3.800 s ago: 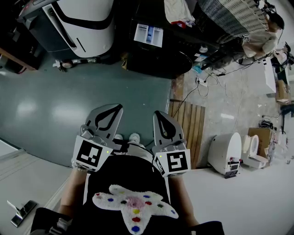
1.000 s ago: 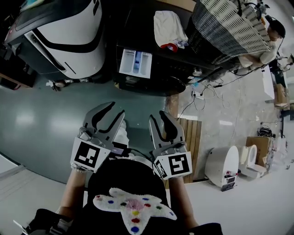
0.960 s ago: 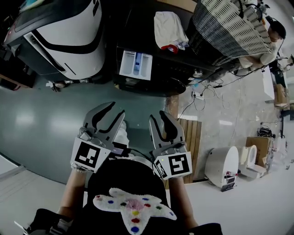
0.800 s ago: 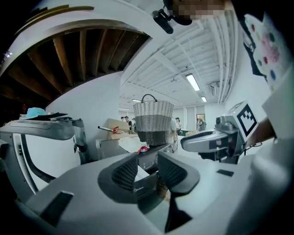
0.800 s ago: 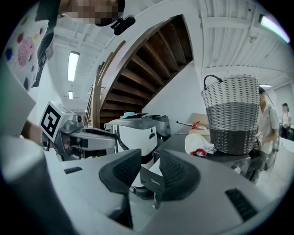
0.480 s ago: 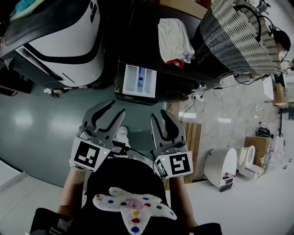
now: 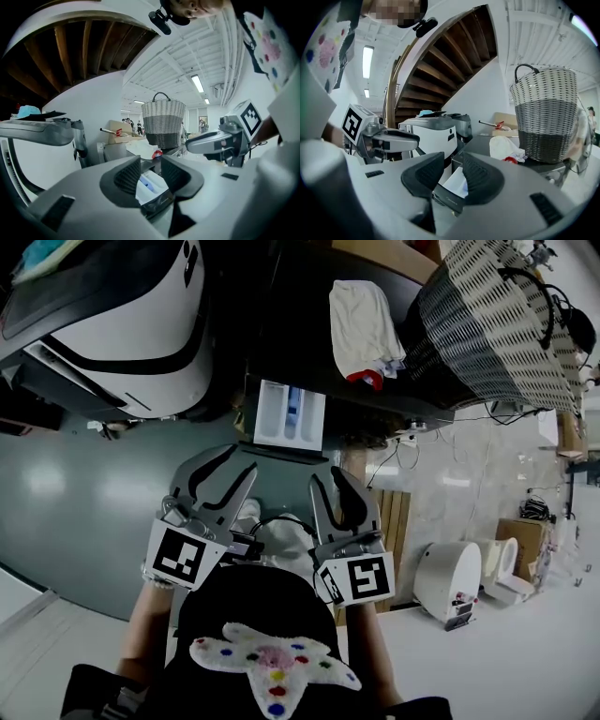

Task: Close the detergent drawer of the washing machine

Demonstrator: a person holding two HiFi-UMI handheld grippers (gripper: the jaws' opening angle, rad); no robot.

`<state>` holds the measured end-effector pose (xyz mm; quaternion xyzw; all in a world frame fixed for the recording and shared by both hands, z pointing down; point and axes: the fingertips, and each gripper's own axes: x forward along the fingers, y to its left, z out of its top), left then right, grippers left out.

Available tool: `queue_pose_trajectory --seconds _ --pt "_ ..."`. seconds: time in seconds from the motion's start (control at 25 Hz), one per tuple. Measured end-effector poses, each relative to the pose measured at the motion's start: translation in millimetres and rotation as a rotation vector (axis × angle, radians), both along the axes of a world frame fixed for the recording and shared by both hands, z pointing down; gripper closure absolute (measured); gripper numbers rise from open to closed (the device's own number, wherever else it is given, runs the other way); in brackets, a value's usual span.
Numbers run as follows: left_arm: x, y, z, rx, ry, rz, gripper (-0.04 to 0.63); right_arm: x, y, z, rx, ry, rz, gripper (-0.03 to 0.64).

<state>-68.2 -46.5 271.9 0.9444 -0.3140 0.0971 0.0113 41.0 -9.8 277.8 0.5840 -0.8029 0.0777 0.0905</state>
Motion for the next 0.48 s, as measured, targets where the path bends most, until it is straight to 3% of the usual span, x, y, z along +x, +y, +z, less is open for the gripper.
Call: queue_pose_trajectory --seconds 0.48 --pt "11.5 -19.0 -2.0 -0.007 -0.004 -0.024 0.459 10.1 -26.6 2.4 -0.022 -0.011 -0.047 0.508"
